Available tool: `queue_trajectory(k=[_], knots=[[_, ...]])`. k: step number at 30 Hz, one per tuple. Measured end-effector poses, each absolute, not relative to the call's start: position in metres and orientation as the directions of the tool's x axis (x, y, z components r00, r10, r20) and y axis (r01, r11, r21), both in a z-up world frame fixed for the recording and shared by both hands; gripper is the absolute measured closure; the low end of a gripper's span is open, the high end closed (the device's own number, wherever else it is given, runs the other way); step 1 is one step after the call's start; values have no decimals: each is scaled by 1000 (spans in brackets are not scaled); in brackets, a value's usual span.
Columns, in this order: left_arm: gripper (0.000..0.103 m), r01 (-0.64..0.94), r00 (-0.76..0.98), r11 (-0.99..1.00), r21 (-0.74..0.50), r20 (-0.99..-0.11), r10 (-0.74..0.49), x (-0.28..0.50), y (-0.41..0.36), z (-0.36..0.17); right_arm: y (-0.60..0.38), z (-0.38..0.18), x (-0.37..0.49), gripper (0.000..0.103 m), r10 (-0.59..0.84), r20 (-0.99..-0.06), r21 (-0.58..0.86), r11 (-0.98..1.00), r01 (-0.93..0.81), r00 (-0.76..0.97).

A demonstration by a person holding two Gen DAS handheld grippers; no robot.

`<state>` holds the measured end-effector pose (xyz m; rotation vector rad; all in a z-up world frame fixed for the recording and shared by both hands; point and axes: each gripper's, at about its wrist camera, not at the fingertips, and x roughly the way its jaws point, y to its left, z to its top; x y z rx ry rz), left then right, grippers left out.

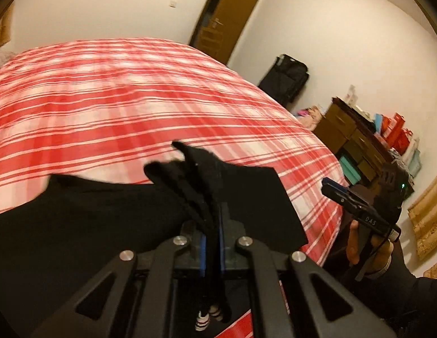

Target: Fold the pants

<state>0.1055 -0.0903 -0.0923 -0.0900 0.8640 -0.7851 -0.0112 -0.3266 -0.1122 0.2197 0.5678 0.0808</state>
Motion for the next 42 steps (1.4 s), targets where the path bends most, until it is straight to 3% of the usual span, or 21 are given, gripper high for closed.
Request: queue_trajectory(k=[8,12,23,26,28,29,30,33,36,40,42], knots=[[97,548,431,753,-364,-649,-627,96,-57,-99,-280,-121,-11,40,223,-557,149,974,-168,800],[97,519,434,770,-372,-661,-612,99,-48,-112,-256,-136,-8,40,251,-624,98,965,-245,740],[97,464,435,805,-370,-697,-571,108,-22,-149,-248,-164,5,40,230,-708,75,965,-253,667],[85,464,452,826,-320,-716,-532,109,-25,-154,-249,-164,5,40,228,-709,72,965,-253,667],[69,453,474,844,-287,-725,-501,111,-25,-154,-249,-164,4,40,229,-710,76,965,-252,666],[56,446,487,849,-284,-718,-497,111,-23,-153,-249,-165,5,40,227,-712,73,965,-251,664],[50,444,502,847,-292,-702,-505,112,-19,-151,-249,-166,5,40,223,-715,68,965,-252,663],[49,440,559,836,-326,-630,-540,114,-3,-138,-248,-166,5,40,220,-715,62,965,-254,663],[48,390,584,892,-228,-688,-431,120,-4,-142,-250,-162,4,40,218,-705,62,967,-247,675],[46,403,512,853,-332,-691,-510,125,-3,-156,-254,-147,6,40,214,-669,74,972,-224,712],[46,386,518,887,-254,-736,-436,130,-11,-164,-252,-140,13,40,228,-663,81,969,-234,713]])
